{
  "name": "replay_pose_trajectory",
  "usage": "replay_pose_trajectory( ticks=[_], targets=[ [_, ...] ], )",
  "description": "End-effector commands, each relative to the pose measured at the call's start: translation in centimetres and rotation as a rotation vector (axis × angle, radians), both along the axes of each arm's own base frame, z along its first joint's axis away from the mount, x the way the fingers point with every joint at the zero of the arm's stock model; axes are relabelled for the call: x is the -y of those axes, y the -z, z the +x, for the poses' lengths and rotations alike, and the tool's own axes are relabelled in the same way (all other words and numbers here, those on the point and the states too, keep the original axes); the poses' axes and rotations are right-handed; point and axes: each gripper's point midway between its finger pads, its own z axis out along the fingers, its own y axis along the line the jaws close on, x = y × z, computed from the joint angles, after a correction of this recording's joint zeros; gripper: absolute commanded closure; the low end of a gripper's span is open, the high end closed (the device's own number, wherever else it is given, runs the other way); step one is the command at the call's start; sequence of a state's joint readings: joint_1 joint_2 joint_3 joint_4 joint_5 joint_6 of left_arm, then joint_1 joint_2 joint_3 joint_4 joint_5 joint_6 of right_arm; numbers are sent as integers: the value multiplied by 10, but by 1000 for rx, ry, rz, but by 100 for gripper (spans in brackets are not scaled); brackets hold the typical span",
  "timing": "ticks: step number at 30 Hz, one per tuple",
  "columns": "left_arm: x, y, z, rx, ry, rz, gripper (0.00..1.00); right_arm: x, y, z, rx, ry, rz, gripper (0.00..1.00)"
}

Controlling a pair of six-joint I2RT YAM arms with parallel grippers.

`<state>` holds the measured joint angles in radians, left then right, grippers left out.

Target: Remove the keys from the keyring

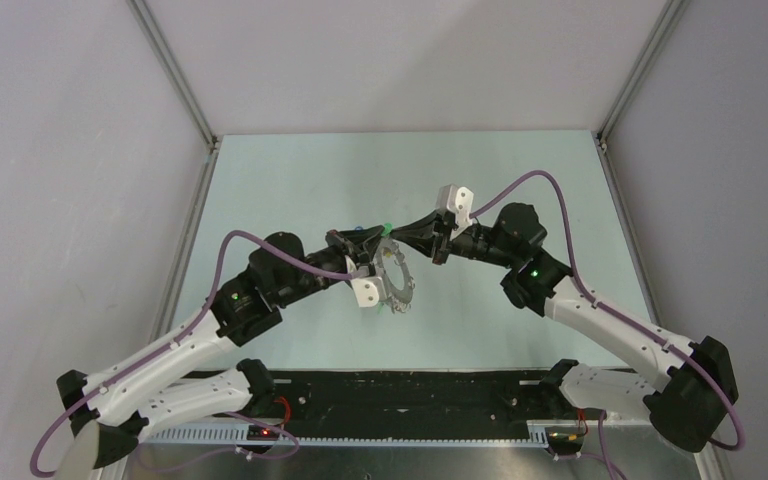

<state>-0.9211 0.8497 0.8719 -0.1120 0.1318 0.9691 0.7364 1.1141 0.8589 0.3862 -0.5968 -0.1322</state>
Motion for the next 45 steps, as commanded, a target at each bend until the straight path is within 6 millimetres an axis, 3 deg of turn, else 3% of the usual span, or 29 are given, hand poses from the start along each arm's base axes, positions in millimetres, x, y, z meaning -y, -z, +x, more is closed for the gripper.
replay_pose_trajectory(
  ticks=[1,6,10,12,15,21,28,41,45],
  targets=[
    [-1,-17,2,47,-13,-57,100,15,-46,0,66,60,127,100],
    [-3,-18,4,49,-28,-56,100,22,-52,2,54,98,163,100],
    [-6,-22,7,48,-55,-66,100,21,-39,1,27,86,134,100],
    [-6,-24,6,49,-54,-72,100,21,-31,2,10,91,121,92],
    [-6,-26,3,51,-41,-80,100,19,-20,0,-10,81,104,71],
    [-4,-29,-4,50,1,-92,100,13,-19,-8,23,41,93,59],
    [-3,-27,-4,49,2,-88,100,5,-25,-16,57,0,107,60],
    [-3,-27,0,37,-15,-89,100,-13,-14,-10,36,38,68,60],
    [-3,-26,0,36,-17,-86,100,-13,-19,-3,39,70,94,73]
  ],
)
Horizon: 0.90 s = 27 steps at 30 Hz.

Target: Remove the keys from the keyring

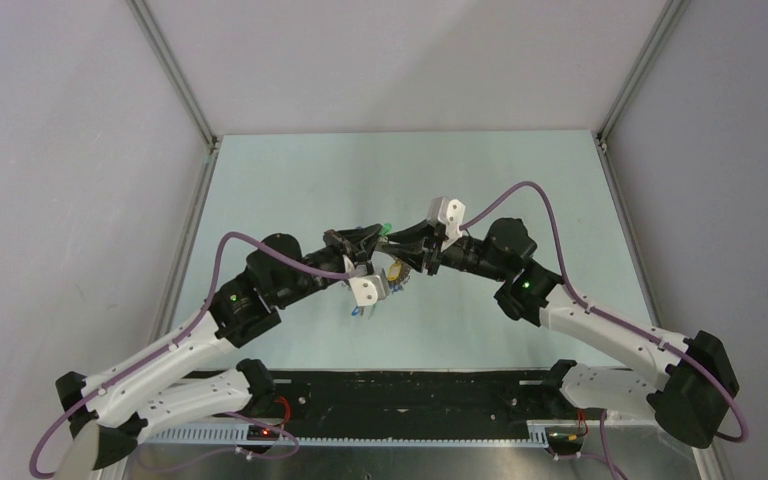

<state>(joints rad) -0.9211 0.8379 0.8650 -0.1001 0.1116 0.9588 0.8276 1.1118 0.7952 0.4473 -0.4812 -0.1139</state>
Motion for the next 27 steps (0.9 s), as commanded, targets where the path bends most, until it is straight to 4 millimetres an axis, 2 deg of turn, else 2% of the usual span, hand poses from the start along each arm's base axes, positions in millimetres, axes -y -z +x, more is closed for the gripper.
replay_pose_trajectory(
  ticks=[1,5,8,21,27],
  targets=[
    [1,-22,-1,34,2,-66,100,1,-35,11,68,60,82,74],
    [1,-21,0,32,0,-64,100,2,-39,14,76,76,96,83],
    [1,-22,-1,30,3,-66,100,3,-39,15,76,86,93,100],
    [2,-12,2,26,-7,-37,100,17,-53,16,73,121,127,100],
    [1,-17,3,13,-19,-59,100,21,-54,11,48,109,158,100]
  ],
)
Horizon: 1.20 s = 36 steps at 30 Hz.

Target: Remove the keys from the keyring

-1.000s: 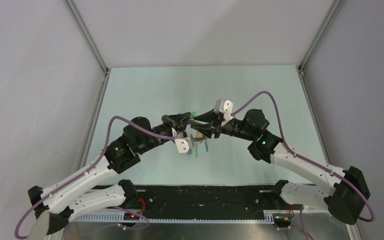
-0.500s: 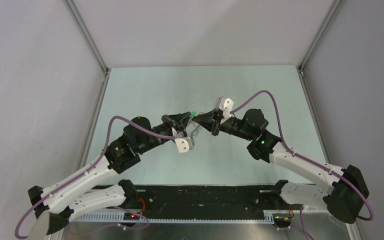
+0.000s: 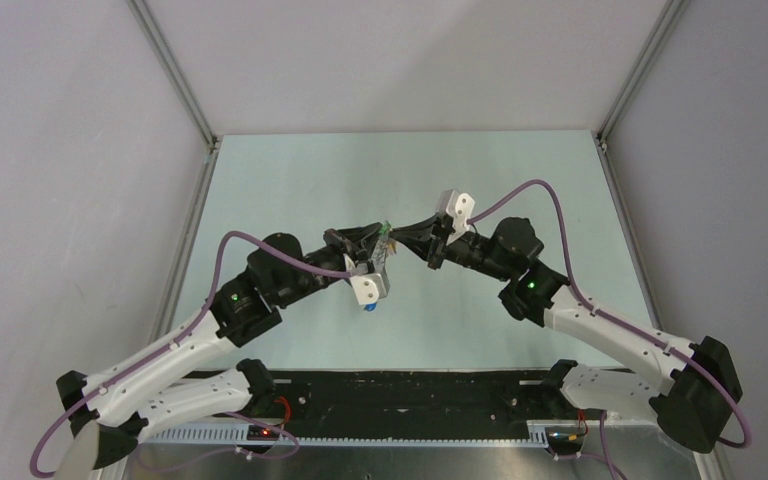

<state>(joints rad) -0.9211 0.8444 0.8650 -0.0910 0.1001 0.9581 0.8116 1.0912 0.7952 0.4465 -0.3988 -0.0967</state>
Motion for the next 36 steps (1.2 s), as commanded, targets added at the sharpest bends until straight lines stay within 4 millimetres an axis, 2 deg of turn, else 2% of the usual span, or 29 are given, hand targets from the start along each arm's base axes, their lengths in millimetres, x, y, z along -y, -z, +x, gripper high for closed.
replay_pose_trajectory(
  ticks=[1,5,10,11,21,23,24,26,31,36],
  targets=[
    [1,-17,1,8,-7,-57,100,12,-51,-5,75,15,149,100],
    [1,-18,2,-3,-16,-66,100,16,-58,-8,74,6,218,100],
    [1,-17,6,-26,-37,-76,100,15,-63,-20,108,-70,328,100],
    [0,-18,7,-29,-47,-79,100,15,-60,-21,107,-74,331,100],
    [2,-19,9,-60,-61,-95,100,24,-75,-29,166,-94,396,100],
    [0,-23,9,-57,-64,-106,100,25,-71,-25,141,-80,380,84],
    [-2,-25,8,-52,-66,-113,100,24,-64,-22,114,-68,355,72],
    [-5,-27,6,-42,-65,-116,100,26,-55,-16,82,-37,324,62],
    [-4,-28,2,-29,-44,-113,100,29,-47,-16,83,-17,276,58],
    [-4,-29,0,-24,-30,-112,100,28,-43,-19,117,-29,243,64]
  ],
)
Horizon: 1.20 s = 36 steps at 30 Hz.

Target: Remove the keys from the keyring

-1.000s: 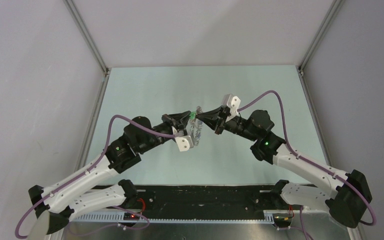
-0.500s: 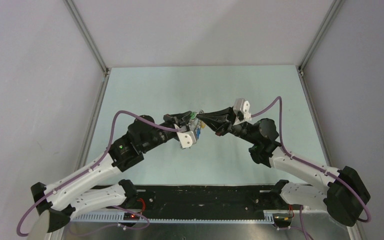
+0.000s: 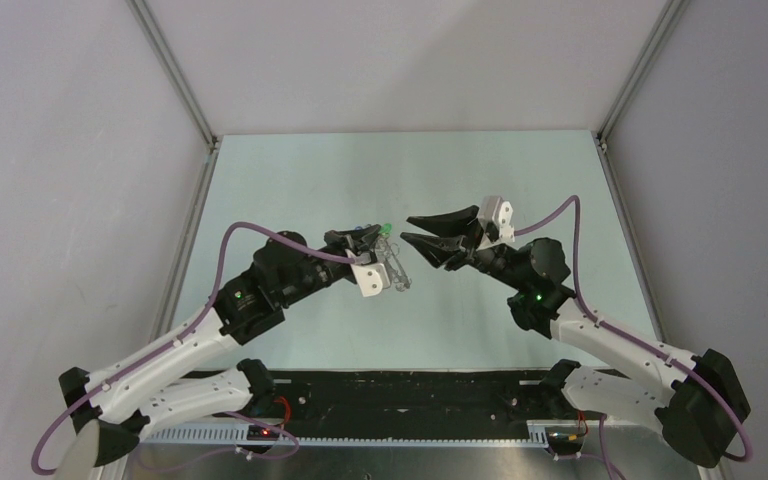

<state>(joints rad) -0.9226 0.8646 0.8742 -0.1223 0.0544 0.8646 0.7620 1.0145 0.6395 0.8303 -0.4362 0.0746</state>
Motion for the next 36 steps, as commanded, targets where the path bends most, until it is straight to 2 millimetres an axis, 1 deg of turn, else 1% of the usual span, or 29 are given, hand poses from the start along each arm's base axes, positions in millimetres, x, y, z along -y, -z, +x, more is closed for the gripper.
replay_pose_trajectory(
  ticks=[1,2,3,4,5,6,7,8,10,11,12,13,14,17,18,19,20,21,22,27,31,32,34,36],
  targets=[
    [-3,-42,-6,82,17,-98,100,-1,2,-2,48,0,-39,64],
    [-2,-42,-6,83,20,-96,100,-2,2,-2,62,0,-51,64],
    [-2,-41,-6,83,22,-94,100,-5,9,-1,55,-8,-80,64],
    [-2,-40,-7,84,28,-92,100,-6,6,0,74,-5,-94,64],
    [-2,-41,-8,87,33,-93,100,-10,15,2,58,-12,-128,64],
    [-2,-40,-8,90,36,-89,100,-12,13,5,76,-10,-145,64],
    [-2,-40,-9,93,39,-90,100,-14,19,6,64,-14,-174,64],
    [-2,-41,-10,96,42,-89,100,-16,21,9,67,-9,-196,64],
    [-1,-40,-10,98,47,-86,100,-19,23,13,68,-6,-222,64],
    [-1,-40,-11,99,49,-87,100,-21,19,13,76,-9,-222,64],
    [-1,-40,-11,100,51,-85,100,-23,22,15,73,-10,-236,64],
    [-1,-39,-12,100,53,-84,100,-24,18,15,80,-11,-236,64],
    [-1,-39,-12,102,54,-82,100,-26,21,17,79,-10,-247,64],
    [-1,-37,-12,102,58,-79,100,-30,18,19,99,-6,-258,65],
    [0,-38,-12,104,59,-79,100,-31,21,20,93,-9,-271,66],
    [-1,-38,-12,105,59,-79,100,-33,18,19,106,-10,-275,67],
    [-1,-38,-12,104,59,-79,100,-34,23,20,98,-15,-292,68],
    [-1,-38,-12,105,57,-79,100,-36,21,19,109,-18,-298,69],
    [-1,-38,-12,104,55,-79,100,-38,26,18,101,-24,-315,69],
    [-2,-39,-10,104,44,-81,100,-48,32,14,96,-49,-339,72],
    [-3,-40,-10,103,43,-85,100,-52,36,13,81,-60,-356,80],
    [-3,-41,-10,104,40,-87,100,-52,36,12,80,-64,-357,86],
    [-4,-40,-9,104,30,-85,100,-51,36,12,73,-62,-359,94],
    [-6,-41,-6,106,10,-84,100,-48,35,11,64,-56,-363,98]
  ],
)
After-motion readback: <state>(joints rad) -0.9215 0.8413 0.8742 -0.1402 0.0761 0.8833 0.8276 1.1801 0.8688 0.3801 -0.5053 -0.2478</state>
